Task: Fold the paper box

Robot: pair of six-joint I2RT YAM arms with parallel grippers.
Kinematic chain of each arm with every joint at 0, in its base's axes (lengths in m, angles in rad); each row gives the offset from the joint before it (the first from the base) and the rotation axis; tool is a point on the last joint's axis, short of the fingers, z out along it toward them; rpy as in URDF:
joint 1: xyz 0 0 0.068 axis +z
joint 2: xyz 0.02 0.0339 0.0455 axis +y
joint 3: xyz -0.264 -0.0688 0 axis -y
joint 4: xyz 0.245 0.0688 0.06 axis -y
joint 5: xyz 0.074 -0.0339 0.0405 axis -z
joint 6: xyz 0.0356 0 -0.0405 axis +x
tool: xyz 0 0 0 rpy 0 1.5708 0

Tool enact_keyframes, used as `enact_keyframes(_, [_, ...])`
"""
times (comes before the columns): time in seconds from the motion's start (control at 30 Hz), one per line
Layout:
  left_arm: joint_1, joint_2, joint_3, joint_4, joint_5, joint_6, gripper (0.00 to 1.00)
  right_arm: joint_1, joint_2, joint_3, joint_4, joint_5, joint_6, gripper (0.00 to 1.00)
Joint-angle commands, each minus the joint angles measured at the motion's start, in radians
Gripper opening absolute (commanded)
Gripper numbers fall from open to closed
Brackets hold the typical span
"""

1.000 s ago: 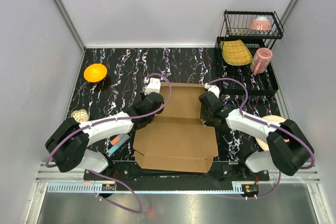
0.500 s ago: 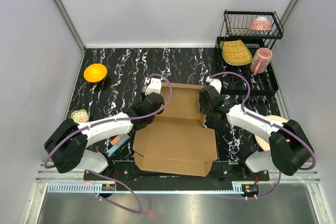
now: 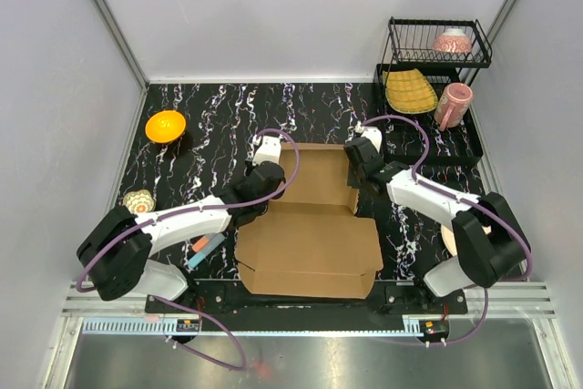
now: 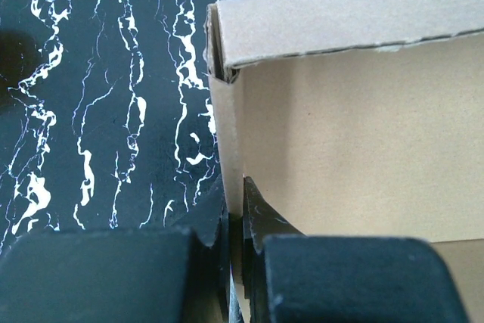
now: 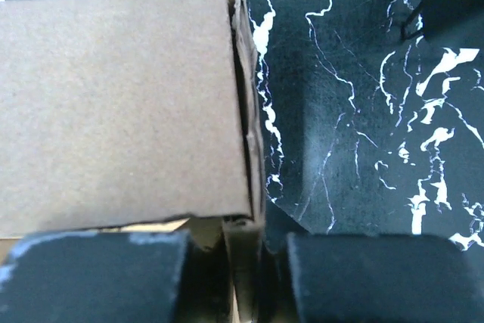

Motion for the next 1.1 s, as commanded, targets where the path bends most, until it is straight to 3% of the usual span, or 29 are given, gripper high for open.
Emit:
enact_keyframes(0.0, [-0.009,-0.016,0.026,0.008,-0.007,0.018,0.00,-0.007,0.011,-0.018,0.032,0.079,-0.015,0.00])
enact_keyframes(0.17, [-0.008,-0.010,0.035,0.006,-0.005,0.018,0.00,-0.007,-0.034,-0.038,0.043,0.083,-0.022,0.00])
enact_keyframes(0.23, [-0.009,-0.006,0.039,0.000,-0.005,0.018,0.00,-0.009,-0.073,-0.047,0.060,0.060,-0.017,0.17])
enact_keyframes(0.27, [-0.009,-0.003,0.044,-0.001,-0.005,0.015,0.00,-0.007,-0.084,-0.046,0.063,0.057,-0.014,0.38])
enact_keyframes(0.37, [-0.009,0.005,0.050,-0.010,-0.005,0.013,0.00,-0.007,-0.110,-0.030,0.063,0.060,-0.009,0.55])
enact_keyframes(0.47, [-0.009,0.007,0.049,-0.012,-0.005,0.013,0.00,-0.019,-0.121,-0.006,0.057,0.064,-0.012,0.58])
enact_keyframes(0.57, [-0.009,0.007,0.050,-0.012,-0.005,0.015,0.00,-0.044,-0.100,0.019,0.058,0.047,-0.025,0.56])
enact_keyframes(0.67, [-0.009,0.011,0.053,-0.017,-0.002,0.012,0.00,-0.059,-0.068,0.022,0.058,0.018,-0.034,0.30])
enact_keyframes(0.7, [-0.009,0.013,0.055,-0.017,0.001,0.012,0.00,-0.059,-0.064,0.013,0.061,0.017,-0.035,0.09])
enact_keyframes(0.73, [-0.008,0.013,0.058,-0.023,0.002,0.012,0.00,-0.059,-0.064,0.008,0.067,0.017,-0.037,0.03])
enact_keyframes(1.07, [-0.009,0.051,0.130,-0.093,0.071,-0.023,0.00,-0.059,-0.083,0.002,0.022,-0.005,-0.048,0.00])
